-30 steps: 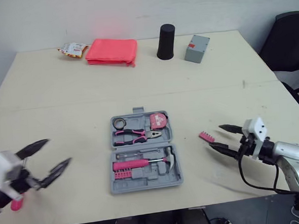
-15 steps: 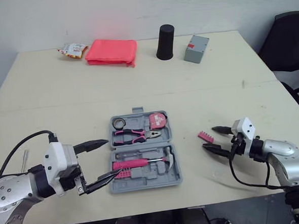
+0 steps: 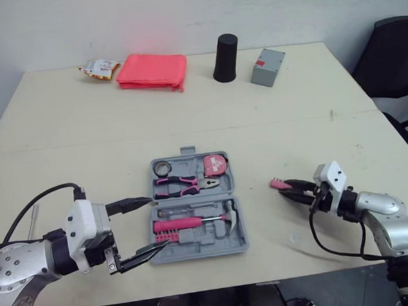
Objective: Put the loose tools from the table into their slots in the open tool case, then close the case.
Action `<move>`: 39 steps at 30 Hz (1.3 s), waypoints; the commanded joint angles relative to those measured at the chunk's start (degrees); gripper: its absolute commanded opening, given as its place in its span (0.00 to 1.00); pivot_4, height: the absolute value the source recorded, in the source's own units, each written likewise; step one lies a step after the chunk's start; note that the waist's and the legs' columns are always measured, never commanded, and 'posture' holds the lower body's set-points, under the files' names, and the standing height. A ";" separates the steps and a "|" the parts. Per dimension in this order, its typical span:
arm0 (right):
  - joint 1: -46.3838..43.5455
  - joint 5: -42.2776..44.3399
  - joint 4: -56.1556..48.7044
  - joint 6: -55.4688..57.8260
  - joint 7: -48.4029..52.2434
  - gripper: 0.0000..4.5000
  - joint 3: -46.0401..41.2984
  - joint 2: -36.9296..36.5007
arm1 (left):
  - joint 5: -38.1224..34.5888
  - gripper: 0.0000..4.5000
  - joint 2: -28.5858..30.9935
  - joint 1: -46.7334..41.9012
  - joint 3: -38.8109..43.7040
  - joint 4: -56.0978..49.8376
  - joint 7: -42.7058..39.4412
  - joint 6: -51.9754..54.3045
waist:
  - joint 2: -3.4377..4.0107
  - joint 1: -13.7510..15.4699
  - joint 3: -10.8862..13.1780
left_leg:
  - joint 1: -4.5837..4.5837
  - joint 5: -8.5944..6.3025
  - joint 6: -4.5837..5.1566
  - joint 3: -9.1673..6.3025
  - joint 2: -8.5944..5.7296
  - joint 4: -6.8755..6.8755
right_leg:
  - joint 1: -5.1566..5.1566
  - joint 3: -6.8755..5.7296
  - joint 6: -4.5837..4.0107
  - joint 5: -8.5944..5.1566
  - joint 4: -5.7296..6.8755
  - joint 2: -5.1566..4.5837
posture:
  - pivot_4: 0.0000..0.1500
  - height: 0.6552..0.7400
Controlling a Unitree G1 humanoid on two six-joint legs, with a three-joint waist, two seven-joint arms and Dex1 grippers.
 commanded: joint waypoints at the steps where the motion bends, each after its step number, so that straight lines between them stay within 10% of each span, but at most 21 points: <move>1: -0.06 -1.45 -0.90 -4.27 0.69 0.16 -0.59 -0.51 | 0.48 1.00 0.97 -1.34 0.23 -0.51 -1.30 -1.42 | 0.00 0.00 0.00 | 0.00 0.00 0.00 0.00 0.00 0.00 | -0.01 0.00 0.00 0.00 0.00 0.00 | 1.00 1.00; 17: -18.39 13.04 -37.95 39.96 6.30 0.16 17.30 -7.51 | 7.17 1.00 3.33 1.48 -0.55 5.41 -11.70 -8.67 | 0.19 0.22 0.14 | -0.16 -0.04 -0.02 -0.11 0.01 -0.05 | -0.18 -0.08 -0.10 -0.05 -0.02 -0.12 | 1.00 1.00; 39: -30.52 6.86 -42.47 59.18 -6.97 0.16 38.26 1.73 | 6.80 1.00 0.00 12.00 2.95 0.08 -8.39 -5.99 | 0.12 -0.18 0.10 | -0.34 -0.10 -0.03 -0.09 0.00 -0.08 | -0.38 -0.12 -0.08 -0.05 -0.06 -0.13 | 1.00 1.00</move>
